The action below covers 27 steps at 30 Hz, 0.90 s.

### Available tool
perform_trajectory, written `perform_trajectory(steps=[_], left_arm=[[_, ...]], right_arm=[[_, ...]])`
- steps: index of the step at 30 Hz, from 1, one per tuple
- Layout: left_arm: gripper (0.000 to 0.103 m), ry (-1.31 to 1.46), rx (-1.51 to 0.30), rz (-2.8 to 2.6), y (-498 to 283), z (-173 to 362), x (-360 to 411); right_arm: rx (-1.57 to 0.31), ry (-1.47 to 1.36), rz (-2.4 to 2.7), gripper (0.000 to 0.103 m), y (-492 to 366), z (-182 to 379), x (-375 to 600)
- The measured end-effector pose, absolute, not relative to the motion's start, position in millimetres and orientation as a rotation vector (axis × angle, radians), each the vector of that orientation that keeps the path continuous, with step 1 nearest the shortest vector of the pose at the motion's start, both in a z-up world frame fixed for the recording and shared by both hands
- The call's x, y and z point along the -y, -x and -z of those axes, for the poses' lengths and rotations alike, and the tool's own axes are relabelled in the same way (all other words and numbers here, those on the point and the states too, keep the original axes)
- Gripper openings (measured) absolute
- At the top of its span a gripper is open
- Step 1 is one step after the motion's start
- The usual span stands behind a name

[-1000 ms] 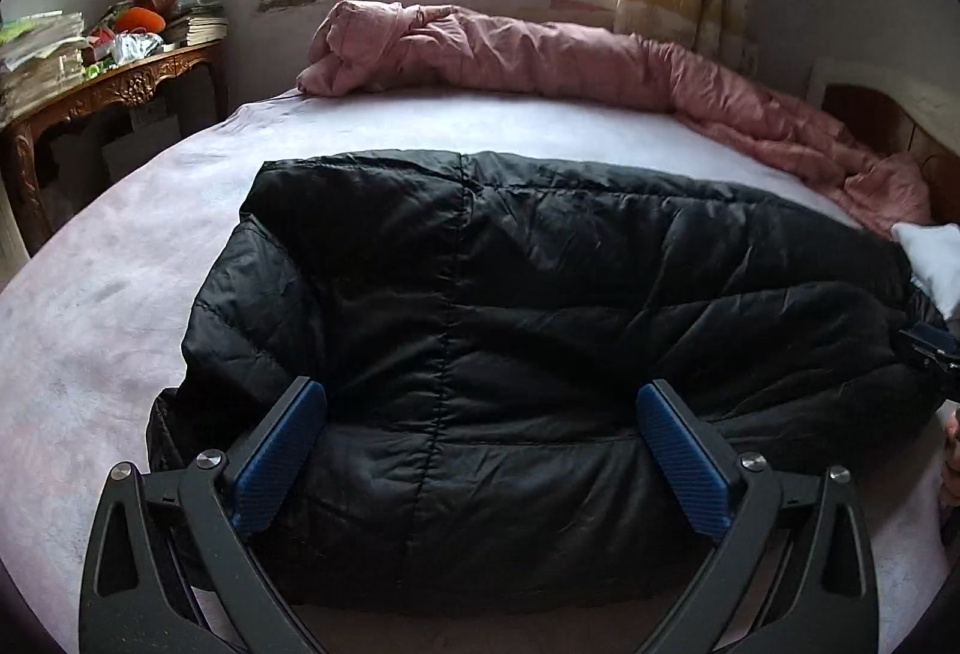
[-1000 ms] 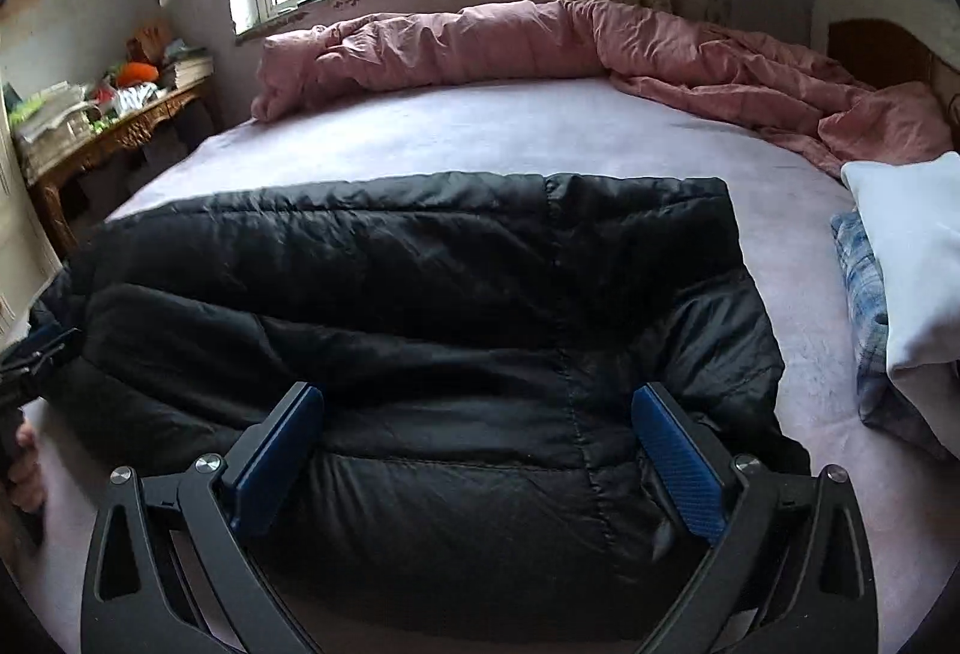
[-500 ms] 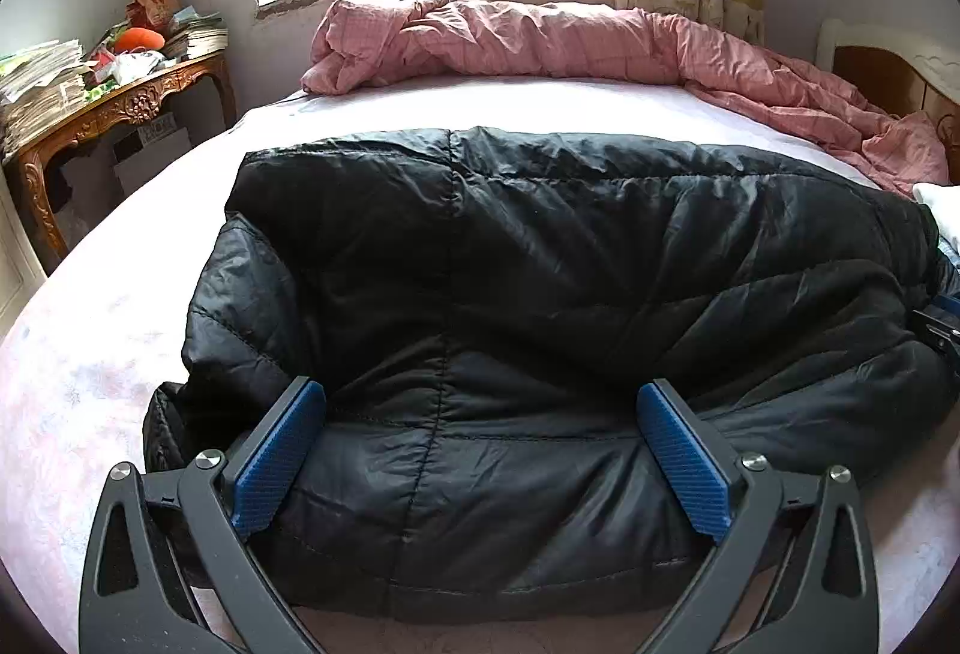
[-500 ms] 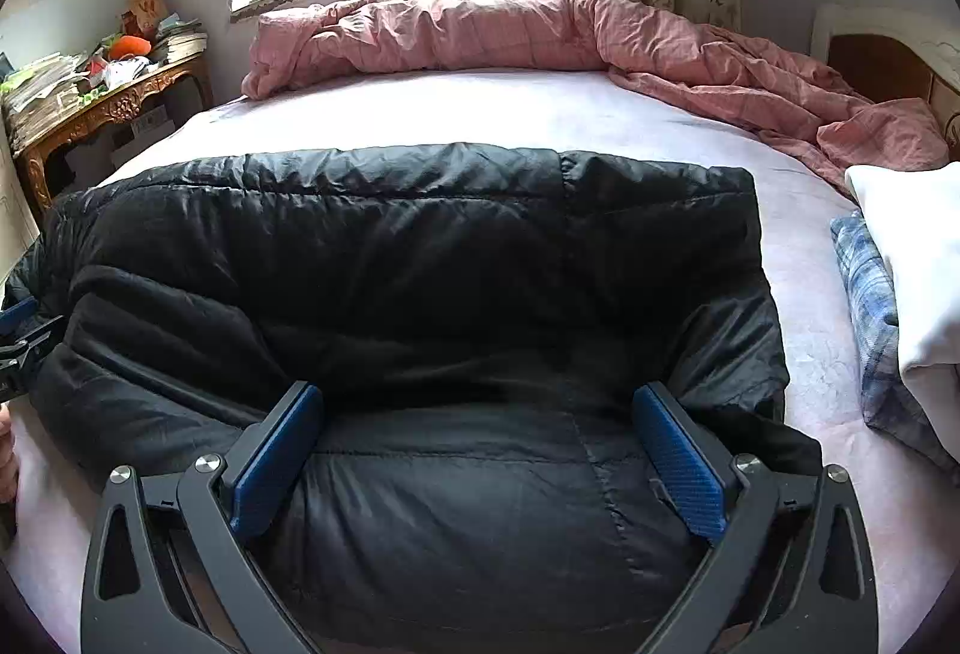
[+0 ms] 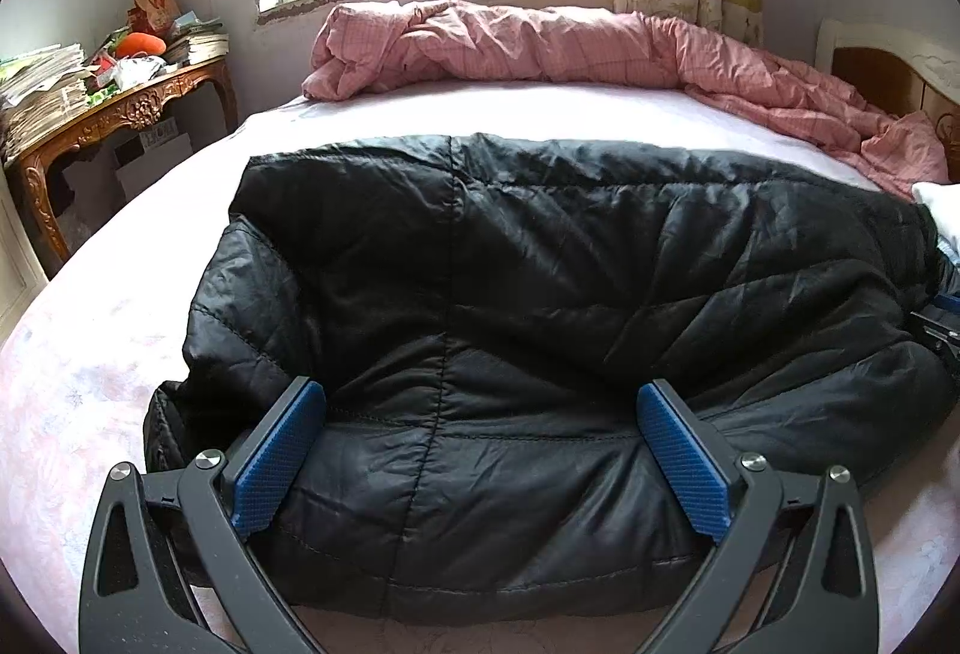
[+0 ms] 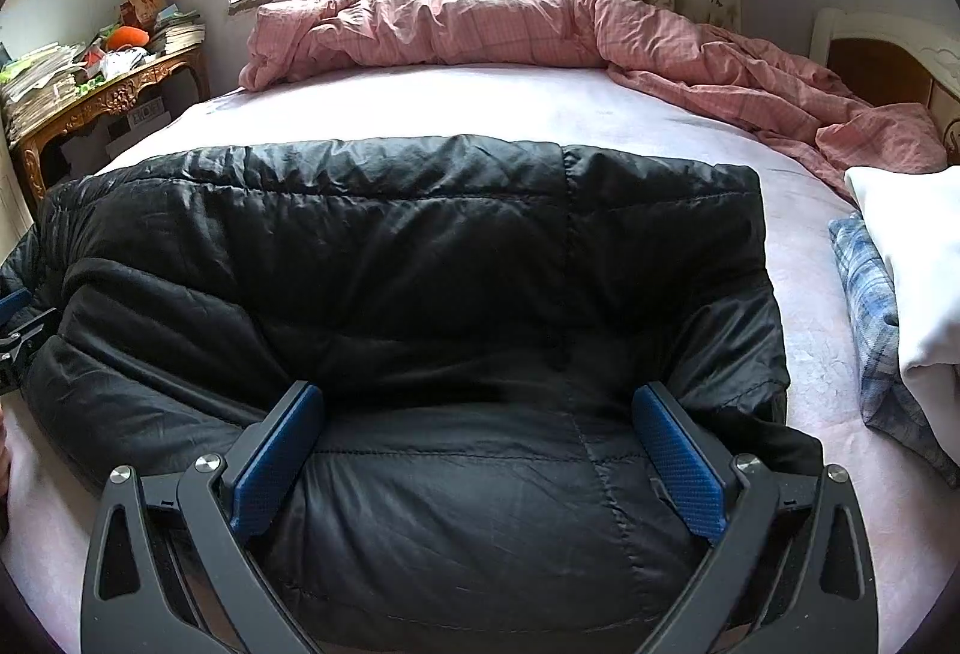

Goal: Fold large clothes

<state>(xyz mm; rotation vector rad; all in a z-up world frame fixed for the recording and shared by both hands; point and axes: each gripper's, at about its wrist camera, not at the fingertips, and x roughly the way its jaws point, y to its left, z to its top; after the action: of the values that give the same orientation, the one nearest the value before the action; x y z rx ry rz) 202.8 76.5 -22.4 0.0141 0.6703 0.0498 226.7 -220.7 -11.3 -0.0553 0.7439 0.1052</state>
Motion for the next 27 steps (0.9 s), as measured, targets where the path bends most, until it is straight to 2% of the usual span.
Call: perform_trajectory(steps=[3, 7, 8, 9, 10, 11, 12, 15, 17, 19, 21, 24, 26, 27], left_arm=[[0.103, 0.001, -0.606, -0.027, -192, 12, -79], [0.103, 0.006, -0.435, 0.023, -162, -17, -72], [0.094, 0.015, -0.400, 0.070, -152, -26, -66], [0.069, 0.033, -0.383, 0.146, -144, -32, -61], [0.056, 0.062, -0.385, 0.239, -139, -37, -55], [0.039, 0.100, -0.400, 0.332, -136, -39, -48], [0.028, 0.136, -0.417, 0.409, -134, -40, -41], [0.015, 0.182, -0.506, 0.532, -140, -30, -16], [0.014, 0.186, -0.554, 0.530, -152, -17, -5], [0.013, 0.183, -0.609, 0.483, -171, -2, -2], [0.005, 0.240, -0.677, 0.459, -190, 16, -8], [0.005, 0.344, -0.740, 0.460, -204, 31, -26], [0.005, 0.359, -0.765, 0.466, -205, 38, -21], [0.005, 0.383, -0.783, 0.475, -209, 43, -24]], right_arm=[[-0.711, 0.063, -0.020, 0.103, -217, 1, 221], [-0.614, -0.050, -0.088, 0.103, -186, -31, 225], [-0.612, -0.064, -0.118, 0.103, -181, -36, 225], [-0.600, -0.072, -0.132, 0.103, -175, -40, 225], [-0.583, -0.078, -0.134, 0.101, -170, -44, 225], [-0.576, -0.084, -0.136, 0.091, -168, -46, 225], [-0.580, -0.100, -0.150, 0.084, -166, -48, 225], [-0.623, -0.191, -0.235, 0.067, -165, -51, 226], [-0.646, -0.234, -0.290, 0.051, -166, -53, 223], [-0.664, -0.246, -0.336, 0.045, -160, -53, 214], [-0.659, -0.235, -0.316, 0.044, -154, -54, 207], [-0.667, -0.198, -0.315, 0.029, -154, -57, 188], [-0.692, -0.202, -0.323, 0.011, -163, -57, 177], [-0.722, -0.216, -0.346, 0.007, -170, -55, 169]])
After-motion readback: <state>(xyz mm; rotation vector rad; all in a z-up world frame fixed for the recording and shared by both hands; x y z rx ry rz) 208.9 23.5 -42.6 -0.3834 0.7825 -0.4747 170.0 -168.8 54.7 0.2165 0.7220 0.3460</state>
